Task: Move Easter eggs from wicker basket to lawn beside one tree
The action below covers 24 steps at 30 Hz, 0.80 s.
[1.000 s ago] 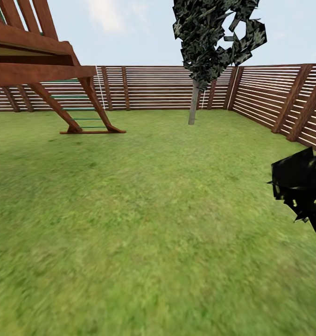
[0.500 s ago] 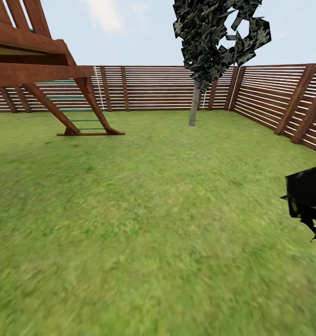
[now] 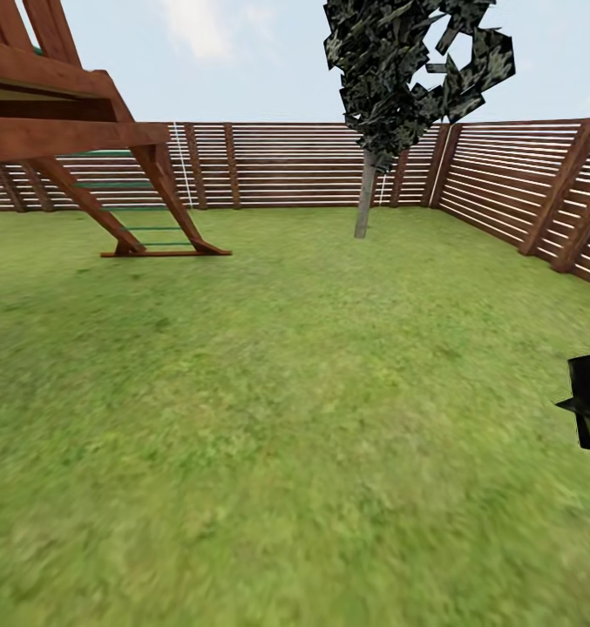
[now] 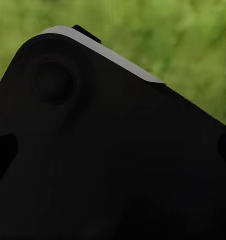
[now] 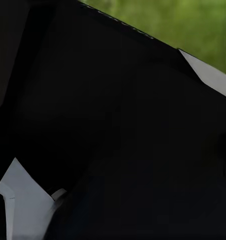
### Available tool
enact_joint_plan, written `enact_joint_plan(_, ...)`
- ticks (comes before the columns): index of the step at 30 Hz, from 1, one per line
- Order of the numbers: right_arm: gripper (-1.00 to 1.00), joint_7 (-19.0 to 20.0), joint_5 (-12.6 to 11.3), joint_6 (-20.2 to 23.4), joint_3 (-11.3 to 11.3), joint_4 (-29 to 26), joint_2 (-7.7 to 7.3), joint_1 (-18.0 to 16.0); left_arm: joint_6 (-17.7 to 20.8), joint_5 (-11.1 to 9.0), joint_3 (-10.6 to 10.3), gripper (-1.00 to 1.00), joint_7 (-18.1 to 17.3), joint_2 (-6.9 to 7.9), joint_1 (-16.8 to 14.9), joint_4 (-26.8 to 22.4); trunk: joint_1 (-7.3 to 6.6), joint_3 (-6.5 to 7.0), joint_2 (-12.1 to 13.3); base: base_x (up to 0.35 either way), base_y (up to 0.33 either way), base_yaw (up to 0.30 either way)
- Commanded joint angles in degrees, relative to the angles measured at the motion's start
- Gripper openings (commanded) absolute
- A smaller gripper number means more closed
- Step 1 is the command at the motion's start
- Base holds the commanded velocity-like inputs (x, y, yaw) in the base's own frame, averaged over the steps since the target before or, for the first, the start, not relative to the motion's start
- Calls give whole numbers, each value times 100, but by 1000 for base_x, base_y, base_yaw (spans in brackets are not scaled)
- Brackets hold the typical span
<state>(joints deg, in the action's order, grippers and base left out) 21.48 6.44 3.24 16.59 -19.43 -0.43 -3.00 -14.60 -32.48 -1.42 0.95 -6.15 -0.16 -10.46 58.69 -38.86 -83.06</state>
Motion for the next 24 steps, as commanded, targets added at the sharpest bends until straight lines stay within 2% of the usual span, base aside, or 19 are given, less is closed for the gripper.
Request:
enact_joint_plan(1,100,26,60,27,-14,-17,-1,1,-18,-21,-16,100,10,-1,-2,0,3,-5,-2,343,0,0)
enact_joint_plan(24,100,24,60,27,-13,-17,-1,1,-18,-21,-16,100,10,-1,-2,0,3,-5,-2,343,0,0)
